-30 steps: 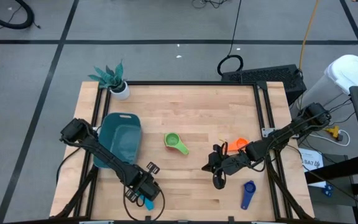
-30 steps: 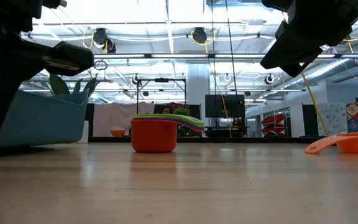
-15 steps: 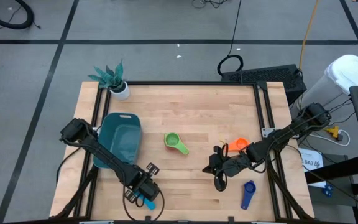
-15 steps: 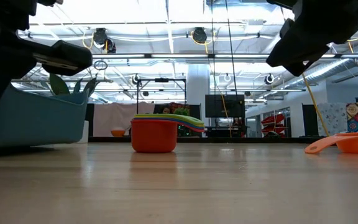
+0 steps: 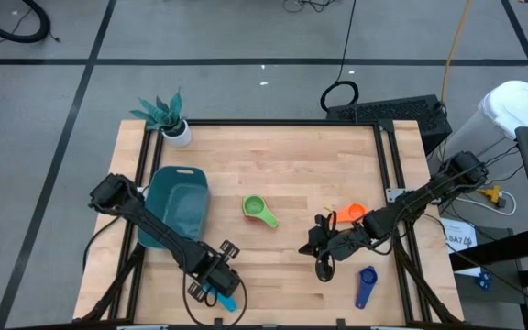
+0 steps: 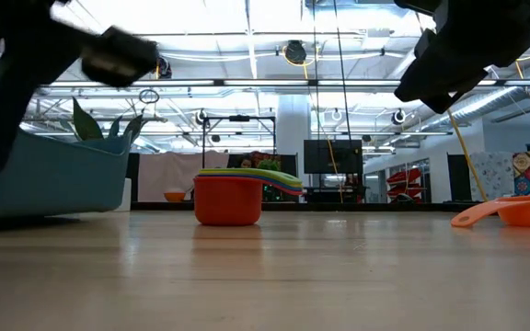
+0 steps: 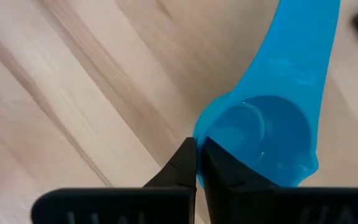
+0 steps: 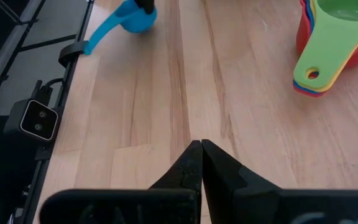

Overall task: Nest measuring cups in basket
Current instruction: Stack the light blue measuring cup on top of the green measuring cup

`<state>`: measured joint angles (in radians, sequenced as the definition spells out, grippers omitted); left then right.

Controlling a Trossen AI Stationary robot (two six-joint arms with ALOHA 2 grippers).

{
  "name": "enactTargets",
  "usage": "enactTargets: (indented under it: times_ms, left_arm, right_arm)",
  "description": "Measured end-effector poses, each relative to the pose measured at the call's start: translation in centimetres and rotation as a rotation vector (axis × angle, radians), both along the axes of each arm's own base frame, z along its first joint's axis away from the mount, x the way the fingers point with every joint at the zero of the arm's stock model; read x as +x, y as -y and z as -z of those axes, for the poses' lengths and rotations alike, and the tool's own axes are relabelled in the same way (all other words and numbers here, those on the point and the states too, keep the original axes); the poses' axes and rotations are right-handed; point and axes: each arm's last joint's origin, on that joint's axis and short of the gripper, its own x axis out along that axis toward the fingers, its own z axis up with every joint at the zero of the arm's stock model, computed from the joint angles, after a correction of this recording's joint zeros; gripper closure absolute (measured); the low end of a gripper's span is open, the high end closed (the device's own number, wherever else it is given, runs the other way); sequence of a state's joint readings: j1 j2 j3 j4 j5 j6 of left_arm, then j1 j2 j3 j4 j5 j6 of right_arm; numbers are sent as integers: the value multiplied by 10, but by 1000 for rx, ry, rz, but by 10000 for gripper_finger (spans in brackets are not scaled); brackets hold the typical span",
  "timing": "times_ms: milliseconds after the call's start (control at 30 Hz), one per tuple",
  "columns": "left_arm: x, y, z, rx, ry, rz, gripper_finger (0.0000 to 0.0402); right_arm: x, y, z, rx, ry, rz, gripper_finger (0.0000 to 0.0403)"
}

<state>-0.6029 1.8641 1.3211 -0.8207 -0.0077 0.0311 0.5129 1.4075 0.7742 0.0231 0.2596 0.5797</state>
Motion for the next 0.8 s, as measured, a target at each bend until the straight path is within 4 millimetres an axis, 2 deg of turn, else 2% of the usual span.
enactTargets:
  times_ms: [200, 367, 500, 800]
  left_arm:
    - [10, -10, -19, 72, 15, -25, 394]
    - [24, -39, -37, 221, 33, -122, 394]
    - [42, -65, -53, 250, 80, -196, 394]
    - [67, -111, -87, 300, 148, -149, 394]
  right_arm:
    - [0, 0, 0, 0, 1, 0, 403]
    - [0, 0, 0, 0, 1, -1, 403]
    - [0, 0, 0, -5, 2, -6, 403]
    - [-8, -8, 4, -12, -47, -31, 403]
